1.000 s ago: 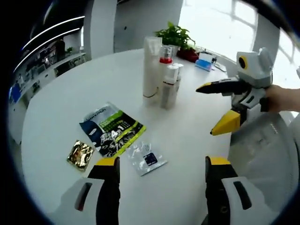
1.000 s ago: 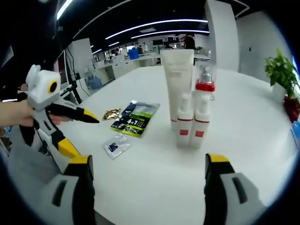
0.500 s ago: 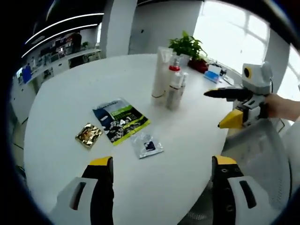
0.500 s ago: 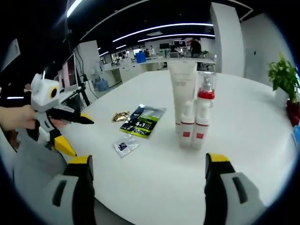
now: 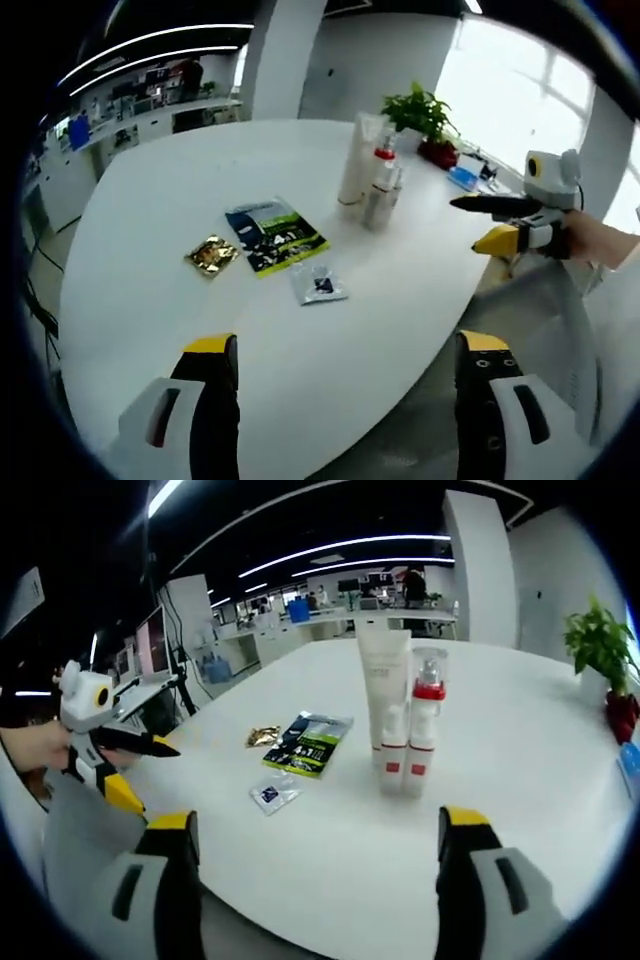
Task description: Arrange the skincare products in the storage area until every visible bottle or jar stands upright without overlapping.
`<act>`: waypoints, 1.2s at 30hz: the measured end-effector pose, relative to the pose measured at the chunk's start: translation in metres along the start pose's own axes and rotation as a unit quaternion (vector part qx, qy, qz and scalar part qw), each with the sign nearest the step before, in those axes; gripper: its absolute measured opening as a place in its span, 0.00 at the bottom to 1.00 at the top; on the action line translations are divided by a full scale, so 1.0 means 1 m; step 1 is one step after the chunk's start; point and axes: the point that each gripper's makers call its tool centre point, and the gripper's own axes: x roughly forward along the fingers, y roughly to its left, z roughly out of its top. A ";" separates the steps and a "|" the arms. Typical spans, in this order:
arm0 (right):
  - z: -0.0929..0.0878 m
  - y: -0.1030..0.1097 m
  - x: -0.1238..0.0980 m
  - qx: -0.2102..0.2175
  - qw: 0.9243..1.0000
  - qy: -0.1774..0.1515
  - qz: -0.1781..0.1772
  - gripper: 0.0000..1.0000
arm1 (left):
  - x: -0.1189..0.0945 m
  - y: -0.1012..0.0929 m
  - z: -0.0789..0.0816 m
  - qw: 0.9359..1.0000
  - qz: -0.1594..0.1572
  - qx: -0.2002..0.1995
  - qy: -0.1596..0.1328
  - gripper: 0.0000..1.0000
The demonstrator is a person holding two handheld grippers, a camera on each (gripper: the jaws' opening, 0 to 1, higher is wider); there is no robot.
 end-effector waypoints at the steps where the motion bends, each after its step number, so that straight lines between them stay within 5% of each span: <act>1: 0.000 0.000 -0.001 0.001 1.000 -0.001 0.000 1.00 | -0.002 -0.001 -0.002 1.000 0.001 -0.002 0.001 0.88; 36: -0.004 -0.001 -0.019 -0.001 1.000 -0.018 -0.004 1.00 | -0.029 -0.007 -0.015 0.999 0.029 -0.023 -0.015 0.88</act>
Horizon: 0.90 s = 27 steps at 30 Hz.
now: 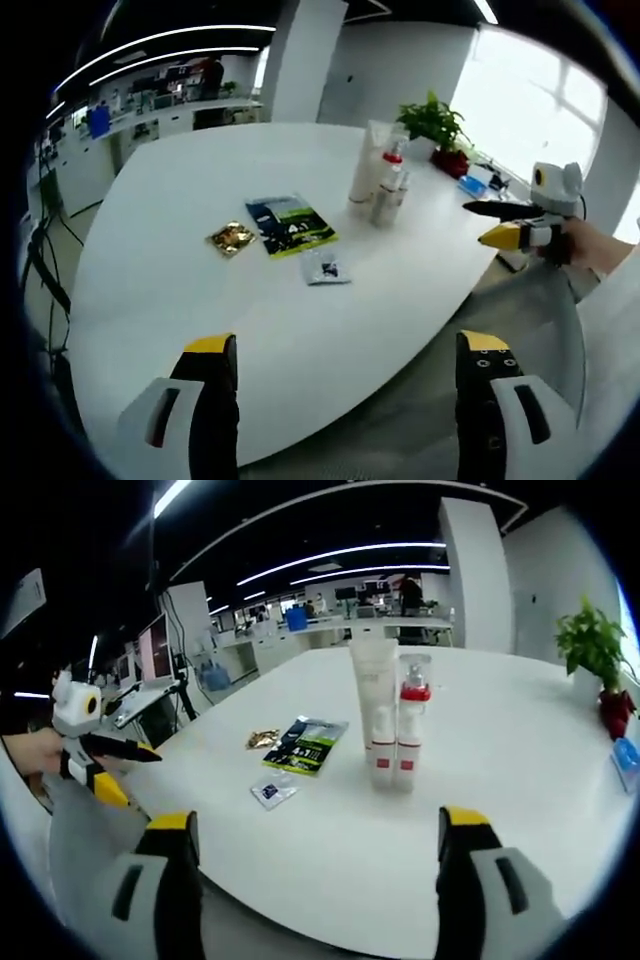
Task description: Arrange the skincare products in the storage area until every visible bottle or jar stands upright without overlapping.
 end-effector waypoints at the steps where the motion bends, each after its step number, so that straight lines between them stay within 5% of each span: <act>1: 0.000 0.000 0.000 0.000 1.000 0.000 0.000 0.99 | 0.000 0.000 0.000 1.000 0.000 0.001 0.001 0.88; 15: -0.007 0.004 0.004 -0.021 1.000 0.015 0.008 0.97 | 0.007 -0.004 0.001 1.000 0.000 0.019 0.016 0.88; 27: -0.010 0.006 0.006 -0.033 0.999 0.026 0.008 0.95 | 0.039 -0.009 0.012 0.997 -0.019 0.059 0.042 0.88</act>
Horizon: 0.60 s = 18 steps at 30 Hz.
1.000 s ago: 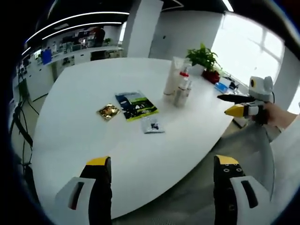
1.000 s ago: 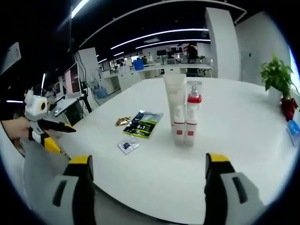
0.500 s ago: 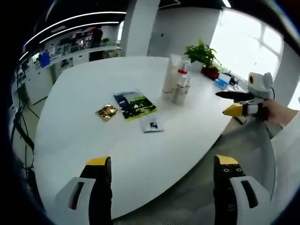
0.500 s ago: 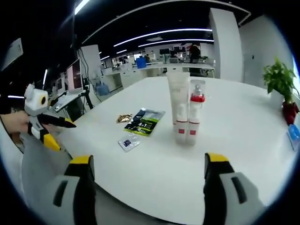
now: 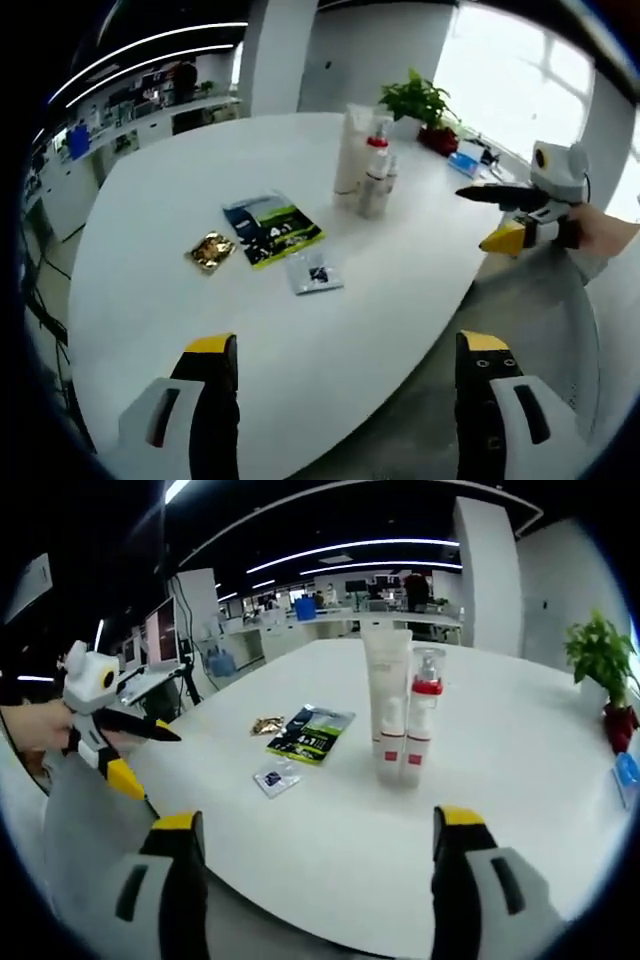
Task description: Arrange the skincare products in the storage area until every visible bottle or jar stands upright without overlapping.
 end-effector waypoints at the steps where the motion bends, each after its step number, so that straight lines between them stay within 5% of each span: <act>1: 0.000 0.000 0.000 -0.002 1.000 0.000 0.000 0.95 | 0.004 0.000 0.001 1.000 -0.001 0.003 0.003 0.88; 18: -0.002 -0.003 0.001 0.011 1.000 0.005 -0.004 0.94 | 0.073 0.003 0.020 0.998 -0.015 0.044 0.052 0.82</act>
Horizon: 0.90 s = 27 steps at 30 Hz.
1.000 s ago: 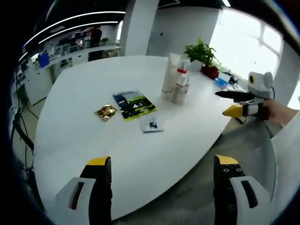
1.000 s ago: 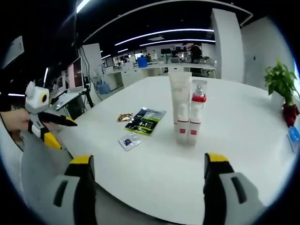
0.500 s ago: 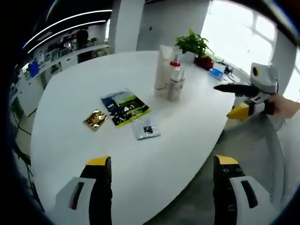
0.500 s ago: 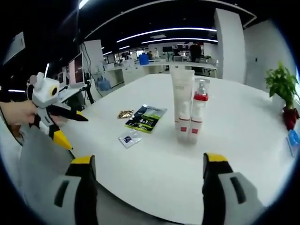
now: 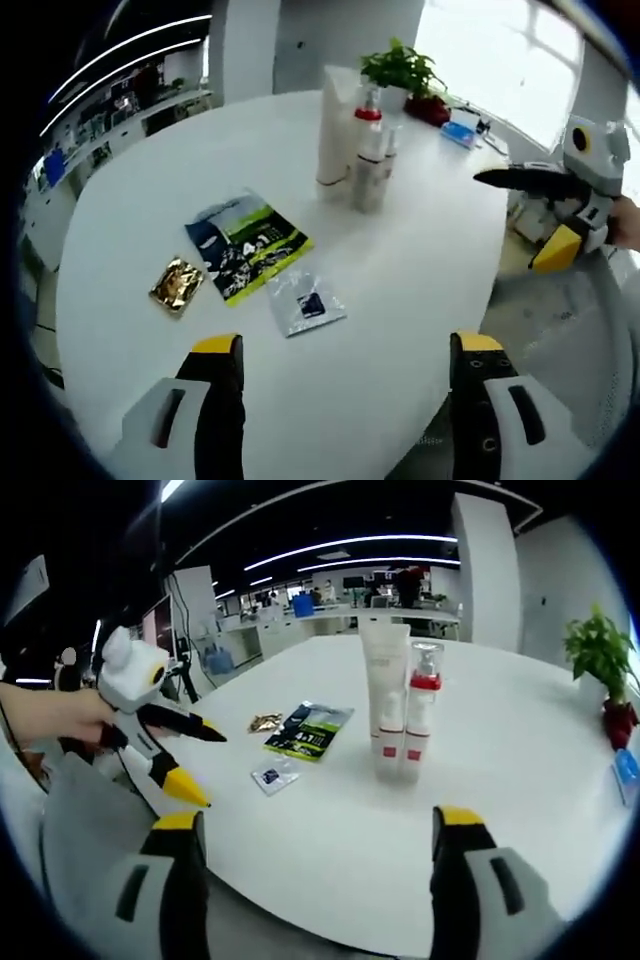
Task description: Arrange the skincare products in the storage area until every visible bottle or jar stands upright without overlapping.
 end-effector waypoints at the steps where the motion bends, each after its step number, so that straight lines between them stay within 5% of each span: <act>1: 0.000 0.000 0.000 -0.001 1.000 0.001 -0.001 0.94 | 0.005 0.001 0.000 1.000 0.000 -0.002 0.005 0.82; 17: -0.003 -0.003 0.002 0.008 1.000 0.009 -0.004 0.92 | 0.046 0.022 0.007 0.998 0.025 0.033 0.037 0.68; 27: -0.005 0.001 0.003 -0.033 0.999 0.018 -0.009 0.90 | 0.058 0.029 0.010 0.998 0.034 0.042 0.035 0.55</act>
